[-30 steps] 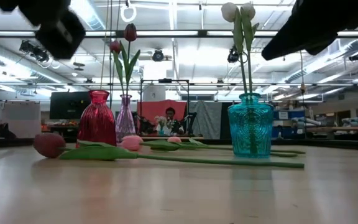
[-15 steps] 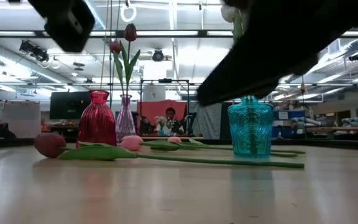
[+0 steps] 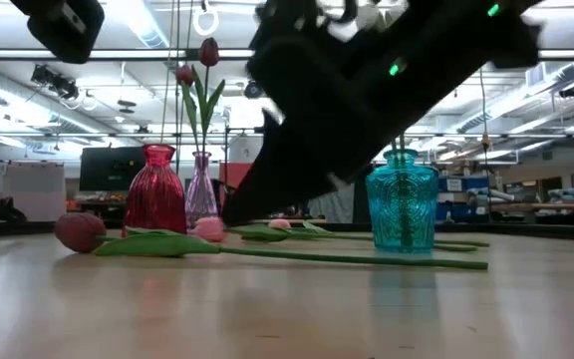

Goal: Sort flowers into vase by color
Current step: Put the red tulip into the pink vase

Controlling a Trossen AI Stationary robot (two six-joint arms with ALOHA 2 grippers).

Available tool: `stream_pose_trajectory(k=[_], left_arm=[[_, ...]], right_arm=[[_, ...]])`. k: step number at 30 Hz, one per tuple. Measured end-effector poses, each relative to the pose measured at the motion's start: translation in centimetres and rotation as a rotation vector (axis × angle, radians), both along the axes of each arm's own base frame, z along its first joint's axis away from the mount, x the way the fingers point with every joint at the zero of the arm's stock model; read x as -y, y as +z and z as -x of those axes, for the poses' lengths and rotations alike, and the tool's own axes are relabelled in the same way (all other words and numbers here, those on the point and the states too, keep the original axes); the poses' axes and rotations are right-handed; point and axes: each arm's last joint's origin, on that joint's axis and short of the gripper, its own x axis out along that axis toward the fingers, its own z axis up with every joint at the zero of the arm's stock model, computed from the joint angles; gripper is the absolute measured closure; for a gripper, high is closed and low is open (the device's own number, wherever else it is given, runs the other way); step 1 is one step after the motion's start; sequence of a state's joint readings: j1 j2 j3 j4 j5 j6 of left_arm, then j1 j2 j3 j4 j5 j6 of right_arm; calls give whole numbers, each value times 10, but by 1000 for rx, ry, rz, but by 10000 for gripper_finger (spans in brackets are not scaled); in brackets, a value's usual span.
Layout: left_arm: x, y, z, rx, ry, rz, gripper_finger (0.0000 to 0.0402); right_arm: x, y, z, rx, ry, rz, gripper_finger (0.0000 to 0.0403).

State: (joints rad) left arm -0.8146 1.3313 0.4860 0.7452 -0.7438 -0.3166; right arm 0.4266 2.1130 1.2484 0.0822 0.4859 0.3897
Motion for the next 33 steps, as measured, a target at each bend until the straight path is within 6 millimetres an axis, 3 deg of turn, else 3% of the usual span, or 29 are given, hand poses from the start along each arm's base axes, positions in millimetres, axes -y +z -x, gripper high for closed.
stream_pose_trajectory(k=[6, 11, 17, 23, 27, 33], left_arm=[[0, -1, 1, -10, 15, -12, 286], [0, -1, 1, -10, 14, -7, 286], [0, -1, 1, -9, 14, -7, 286], [-1, -1, 1, -7, 43, -7, 286], [-1, -1, 1, -8, 50, 31, 286], [5, -14, -5, -26, 55, 84, 286]], right_arm=[[13, -21, -9, -16, -12, 8, 270], [14, -23, -8, -24, -28, 17, 278], [15, -24, -7, -37, -61, 8, 383], [14, -23, -5, -36, -88, 8, 396], [7, -8, 3, -19, -104, 58, 398], [-7, 50, 25, 63, -145, 161, 400]])
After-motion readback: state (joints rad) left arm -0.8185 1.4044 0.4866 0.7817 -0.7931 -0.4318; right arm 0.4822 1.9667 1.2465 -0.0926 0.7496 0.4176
